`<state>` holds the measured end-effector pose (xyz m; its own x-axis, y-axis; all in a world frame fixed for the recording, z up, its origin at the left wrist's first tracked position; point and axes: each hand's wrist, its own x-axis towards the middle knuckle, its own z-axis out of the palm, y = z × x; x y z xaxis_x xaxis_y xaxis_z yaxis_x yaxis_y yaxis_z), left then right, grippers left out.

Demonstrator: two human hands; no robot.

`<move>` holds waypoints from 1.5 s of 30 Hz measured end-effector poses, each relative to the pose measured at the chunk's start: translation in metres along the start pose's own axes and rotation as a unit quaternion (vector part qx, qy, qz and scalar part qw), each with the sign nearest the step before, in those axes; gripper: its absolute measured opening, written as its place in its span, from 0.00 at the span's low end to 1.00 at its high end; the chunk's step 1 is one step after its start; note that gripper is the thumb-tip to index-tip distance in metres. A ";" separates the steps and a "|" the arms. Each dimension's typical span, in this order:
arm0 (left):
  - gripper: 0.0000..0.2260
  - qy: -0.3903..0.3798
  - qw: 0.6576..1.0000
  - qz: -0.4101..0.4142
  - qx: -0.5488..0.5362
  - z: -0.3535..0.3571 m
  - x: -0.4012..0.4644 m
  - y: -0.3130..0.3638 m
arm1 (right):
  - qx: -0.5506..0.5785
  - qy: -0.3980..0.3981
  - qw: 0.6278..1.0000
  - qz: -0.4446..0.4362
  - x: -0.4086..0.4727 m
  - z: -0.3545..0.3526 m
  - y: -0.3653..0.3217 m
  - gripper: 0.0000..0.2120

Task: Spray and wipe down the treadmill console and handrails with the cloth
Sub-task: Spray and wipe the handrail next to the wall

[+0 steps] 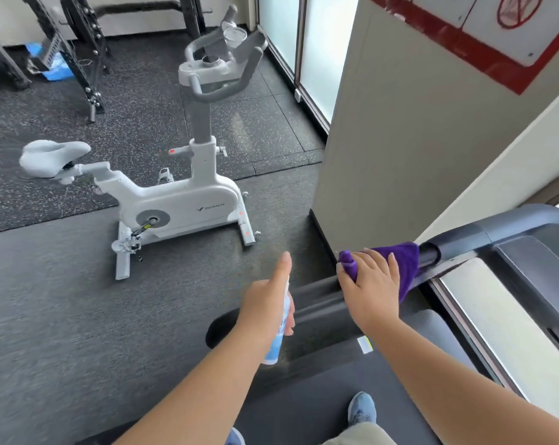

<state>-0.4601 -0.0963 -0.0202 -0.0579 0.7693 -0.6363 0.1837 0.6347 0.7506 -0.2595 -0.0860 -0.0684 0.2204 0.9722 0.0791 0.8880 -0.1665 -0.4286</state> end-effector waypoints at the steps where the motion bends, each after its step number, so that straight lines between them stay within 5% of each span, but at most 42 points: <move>1: 0.38 -0.009 1.000 -0.003 0.000 -0.007 -0.001 -0.006 | -0.006 -0.004 1.000 -0.004 -0.006 0.006 -0.014 0.16; 9: 0.38 -0.037 0.999 0.004 -0.009 -0.044 -0.001 -0.021 | -0.043 -0.053 0.994 -0.089 -0.051 0.041 -0.095 0.18; 23: 0.38 0.013 0.999 -0.018 -0.031 0.017 -0.001 -0.007 | -0.059 -0.023 0.976 -0.211 -0.017 0.027 -0.028 0.19; 34: 0.39 0.016 0.998 -0.040 -0.042 0.084 0.000 0.001 | -0.126 0.005 0.982 -0.137 0.056 -0.038 0.094 0.24; 41: 0.39 0.039 0.997 -0.039 -0.048 0.026 -0.009 -0.019 | -0.077 0.054 0.995 -0.024 0.048 -0.024 0.059 0.26; 45: 0.39 0.057 0.997 -0.047 -0.036 -0.019 -0.009 -0.038 | -0.070 0.039 0.996 -0.034 0.018 -0.004 0.005 0.25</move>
<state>-0.4855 -0.1260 -0.0395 -0.1832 0.7064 -0.6837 0.1010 0.7053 0.7017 -0.2497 -0.0698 -0.0655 0.1832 0.9674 0.1749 0.9486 -0.1272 -0.2898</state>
